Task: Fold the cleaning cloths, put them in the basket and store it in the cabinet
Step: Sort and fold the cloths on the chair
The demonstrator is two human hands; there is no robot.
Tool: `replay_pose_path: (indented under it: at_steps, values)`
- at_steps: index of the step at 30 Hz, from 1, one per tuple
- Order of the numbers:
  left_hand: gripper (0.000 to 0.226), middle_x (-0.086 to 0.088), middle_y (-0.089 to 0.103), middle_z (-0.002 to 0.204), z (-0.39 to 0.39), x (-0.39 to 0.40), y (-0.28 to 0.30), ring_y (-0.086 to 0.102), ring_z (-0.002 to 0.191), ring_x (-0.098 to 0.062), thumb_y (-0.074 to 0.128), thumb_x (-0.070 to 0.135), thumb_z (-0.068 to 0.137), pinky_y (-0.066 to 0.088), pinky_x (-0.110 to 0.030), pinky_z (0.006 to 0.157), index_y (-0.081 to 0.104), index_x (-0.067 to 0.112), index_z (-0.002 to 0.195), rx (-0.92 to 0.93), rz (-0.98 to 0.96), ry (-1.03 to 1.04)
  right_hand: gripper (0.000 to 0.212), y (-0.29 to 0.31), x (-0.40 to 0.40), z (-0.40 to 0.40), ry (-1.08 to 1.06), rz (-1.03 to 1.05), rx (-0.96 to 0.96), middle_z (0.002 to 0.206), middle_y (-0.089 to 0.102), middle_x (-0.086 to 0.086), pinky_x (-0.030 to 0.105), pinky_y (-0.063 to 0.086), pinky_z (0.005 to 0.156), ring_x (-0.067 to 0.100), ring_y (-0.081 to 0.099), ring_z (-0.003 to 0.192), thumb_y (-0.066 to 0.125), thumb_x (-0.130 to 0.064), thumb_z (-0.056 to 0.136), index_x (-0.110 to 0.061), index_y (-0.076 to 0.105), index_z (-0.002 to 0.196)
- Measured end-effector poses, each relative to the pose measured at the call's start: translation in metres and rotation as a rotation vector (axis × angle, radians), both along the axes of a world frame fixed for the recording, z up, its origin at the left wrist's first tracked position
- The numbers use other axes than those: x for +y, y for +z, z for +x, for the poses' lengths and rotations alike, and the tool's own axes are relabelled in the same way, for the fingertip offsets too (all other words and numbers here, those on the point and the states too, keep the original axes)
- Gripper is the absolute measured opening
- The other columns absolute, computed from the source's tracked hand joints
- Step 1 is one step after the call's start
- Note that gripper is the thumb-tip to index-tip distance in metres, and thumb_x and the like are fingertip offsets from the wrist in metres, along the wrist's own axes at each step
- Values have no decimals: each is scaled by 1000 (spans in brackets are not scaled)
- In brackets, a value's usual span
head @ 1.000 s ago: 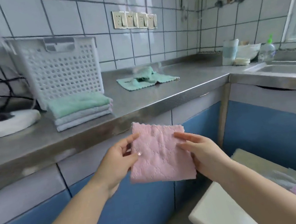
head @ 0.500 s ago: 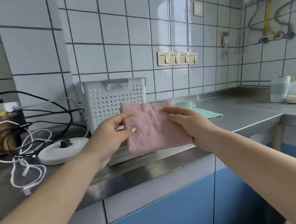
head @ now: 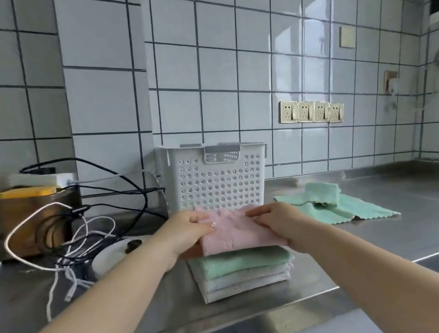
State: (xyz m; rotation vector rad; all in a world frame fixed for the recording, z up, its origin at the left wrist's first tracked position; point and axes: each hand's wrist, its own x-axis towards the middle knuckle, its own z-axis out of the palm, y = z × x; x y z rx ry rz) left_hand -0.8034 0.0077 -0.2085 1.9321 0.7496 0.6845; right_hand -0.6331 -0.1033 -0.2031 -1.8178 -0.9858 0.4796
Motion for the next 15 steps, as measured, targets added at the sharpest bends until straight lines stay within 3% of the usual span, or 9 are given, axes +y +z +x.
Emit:
replay_pose_path:
  at_steps: [4, 7, 9, 12, 15]
  values:
    - [34, -4, 62, 122, -1, 6, -4, 58, 109, -19, 72, 19, 79, 44, -37, 101, 65, 25, 111, 38, -38, 1, 28, -3, 1, 1, 21, -54, -22, 102, 67, 0, 17, 44, 59, 12, 56, 76, 47, -12, 92, -23, 70, 102]
    - [34, -4, 65, 104, -4, 6, -6, 61, 79, -14, 72, 14, 80, 54, -28, 70, 63, 23, 112, 17, -112, -28, 29, -6, 4, 2, 27, -76, -102, 104, 69, 0, 21, 39, 59, 15, 50, 76, 47, -13, 91, -25, 71, 102]
    - [37, -2, 63, 93, -6, 4, -7, 57, 69, -11, 71, 12, 81, 52, -25, 62, 62, 21, 116, 37, -132, -48, 32, -8, 5, 2, 23, -84, -144, 103, 69, -2, 24, 39, 64, 15, 50, 77, 46, -13, 90, -25, 71, 104]
    - [40, 2, 58, 97, -12, 3, -10, 59, 84, -11, 72, 24, 81, 54, -27, 75, 60, 26, 119, 113, -85, -57, 31, -12, 5, 2, 26, -91, -198, 103, 63, -12, 21, 42, 71, 10, 55, 82, 47, -15, 90, -29, 69, 107]
    - [53, -2, 41, 127, -15, 7, -8, 46, 120, -18, 65, 34, 83, 37, -28, 103, 48, 31, 133, 195, 217, 104, 30, -8, -2, 7, -20, -66, -285, 114, 62, -9, 19, 41, 74, 9, 54, 90, 50, -22, 92, -30, 65, 116]
